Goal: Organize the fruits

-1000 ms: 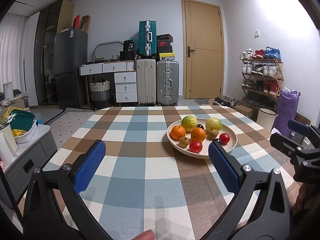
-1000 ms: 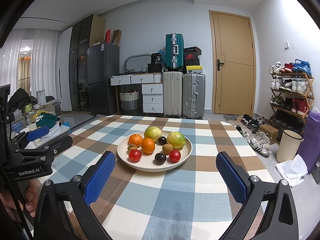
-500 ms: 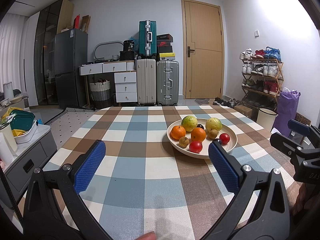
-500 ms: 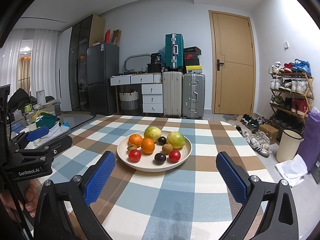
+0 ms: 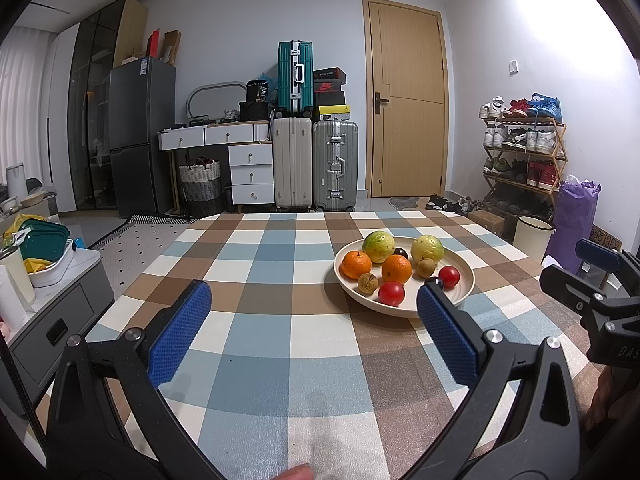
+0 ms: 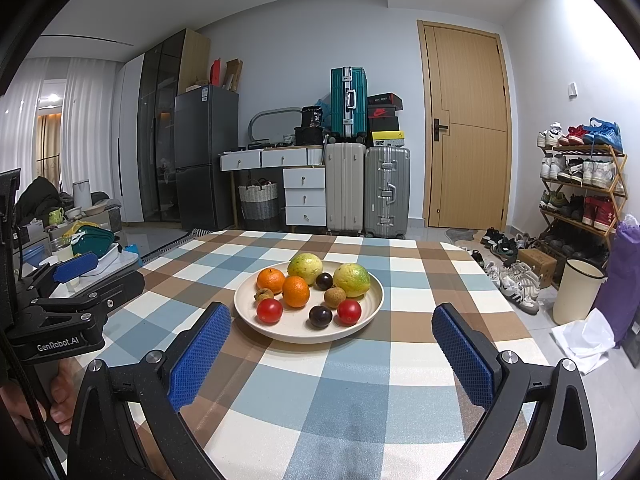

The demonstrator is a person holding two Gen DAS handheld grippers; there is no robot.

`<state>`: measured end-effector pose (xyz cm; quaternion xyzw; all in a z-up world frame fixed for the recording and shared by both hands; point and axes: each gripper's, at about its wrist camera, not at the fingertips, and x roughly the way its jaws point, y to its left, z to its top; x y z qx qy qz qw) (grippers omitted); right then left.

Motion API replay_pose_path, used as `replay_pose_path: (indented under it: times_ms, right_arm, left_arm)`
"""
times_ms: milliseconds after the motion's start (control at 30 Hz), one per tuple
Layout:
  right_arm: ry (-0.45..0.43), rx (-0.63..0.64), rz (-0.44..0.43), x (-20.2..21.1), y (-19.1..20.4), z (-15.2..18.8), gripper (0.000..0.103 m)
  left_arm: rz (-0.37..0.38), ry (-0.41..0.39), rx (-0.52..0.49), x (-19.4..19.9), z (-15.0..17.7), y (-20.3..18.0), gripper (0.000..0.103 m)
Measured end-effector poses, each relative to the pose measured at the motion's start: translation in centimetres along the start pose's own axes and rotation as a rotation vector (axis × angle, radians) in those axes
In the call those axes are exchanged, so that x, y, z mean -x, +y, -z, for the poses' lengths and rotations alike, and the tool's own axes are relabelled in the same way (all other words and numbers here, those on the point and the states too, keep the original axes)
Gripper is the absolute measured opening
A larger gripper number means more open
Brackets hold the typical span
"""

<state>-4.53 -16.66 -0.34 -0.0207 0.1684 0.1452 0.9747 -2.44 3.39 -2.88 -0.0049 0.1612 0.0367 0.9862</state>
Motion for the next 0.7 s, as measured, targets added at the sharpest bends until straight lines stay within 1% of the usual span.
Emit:
replay_pose_path:
  times_ms: [700]
  right_arm:
    - [0.0, 0.0, 0.0, 0.03, 0.0, -0.02, 0.103]
  left_arm:
    - [0.006, 0.002, 0.0, -0.09, 0.06, -0.01, 0.103]
